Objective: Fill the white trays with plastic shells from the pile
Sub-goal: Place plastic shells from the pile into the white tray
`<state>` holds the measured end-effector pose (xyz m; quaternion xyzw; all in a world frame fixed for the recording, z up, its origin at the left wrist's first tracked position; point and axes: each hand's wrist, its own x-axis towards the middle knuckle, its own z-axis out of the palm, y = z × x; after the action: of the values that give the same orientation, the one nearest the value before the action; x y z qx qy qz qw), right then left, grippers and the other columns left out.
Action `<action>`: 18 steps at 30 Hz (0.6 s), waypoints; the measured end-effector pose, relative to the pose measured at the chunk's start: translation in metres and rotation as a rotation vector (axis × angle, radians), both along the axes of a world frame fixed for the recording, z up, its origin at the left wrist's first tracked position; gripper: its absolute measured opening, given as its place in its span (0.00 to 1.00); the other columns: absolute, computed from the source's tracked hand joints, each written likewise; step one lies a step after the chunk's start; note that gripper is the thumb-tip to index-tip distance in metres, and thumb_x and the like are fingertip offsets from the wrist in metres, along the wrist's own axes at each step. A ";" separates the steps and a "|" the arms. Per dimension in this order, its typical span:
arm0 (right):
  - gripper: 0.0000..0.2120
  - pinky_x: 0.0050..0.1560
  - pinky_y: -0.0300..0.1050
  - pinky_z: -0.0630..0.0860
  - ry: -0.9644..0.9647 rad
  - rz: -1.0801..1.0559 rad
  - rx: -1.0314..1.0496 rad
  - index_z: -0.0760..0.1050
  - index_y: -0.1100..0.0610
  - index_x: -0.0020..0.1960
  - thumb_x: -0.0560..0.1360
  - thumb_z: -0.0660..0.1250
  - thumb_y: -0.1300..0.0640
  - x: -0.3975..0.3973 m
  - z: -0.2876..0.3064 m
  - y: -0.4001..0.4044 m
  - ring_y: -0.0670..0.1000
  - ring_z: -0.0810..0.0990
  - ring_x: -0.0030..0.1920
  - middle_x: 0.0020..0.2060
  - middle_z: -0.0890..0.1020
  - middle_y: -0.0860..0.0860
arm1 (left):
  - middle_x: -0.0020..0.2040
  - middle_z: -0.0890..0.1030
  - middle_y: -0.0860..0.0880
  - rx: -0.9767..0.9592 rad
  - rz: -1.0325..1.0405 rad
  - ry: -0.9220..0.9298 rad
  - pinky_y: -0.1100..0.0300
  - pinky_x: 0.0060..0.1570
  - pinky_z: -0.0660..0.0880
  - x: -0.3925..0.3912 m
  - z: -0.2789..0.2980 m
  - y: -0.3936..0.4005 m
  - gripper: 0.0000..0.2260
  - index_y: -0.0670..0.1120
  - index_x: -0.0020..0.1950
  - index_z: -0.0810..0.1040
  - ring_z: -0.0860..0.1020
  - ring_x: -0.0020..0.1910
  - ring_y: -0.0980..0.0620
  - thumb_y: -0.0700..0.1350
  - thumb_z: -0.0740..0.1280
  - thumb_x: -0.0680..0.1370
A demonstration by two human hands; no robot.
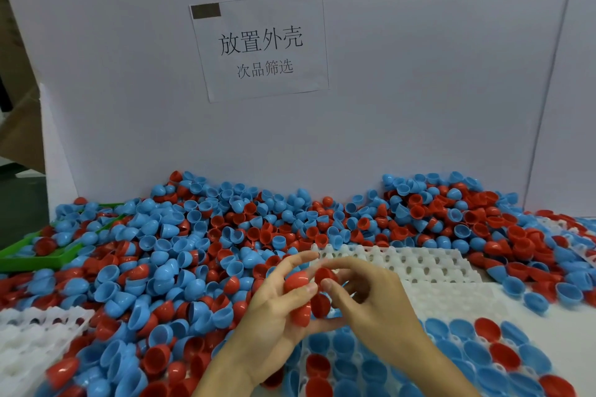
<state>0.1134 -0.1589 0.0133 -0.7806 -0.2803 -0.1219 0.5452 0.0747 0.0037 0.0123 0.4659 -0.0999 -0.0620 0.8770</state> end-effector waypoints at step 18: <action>0.18 0.38 0.38 0.79 0.397 0.049 0.169 0.76 0.56 0.49 0.72 0.71 0.42 -0.005 0.002 0.006 0.49 0.86 0.38 0.38 0.87 0.50 | 0.31 0.74 0.48 0.130 0.441 0.112 0.63 0.20 0.65 0.012 -0.010 -0.003 0.28 0.44 0.60 0.79 0.70 0.25 0.55 0.52 0.78 0.63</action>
<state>0.1082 -0.1529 0.0156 -0.7337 -0.1749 0.0242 0.6561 0.0872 0.0008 0.0022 0.5277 0.0572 0.0989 0.8417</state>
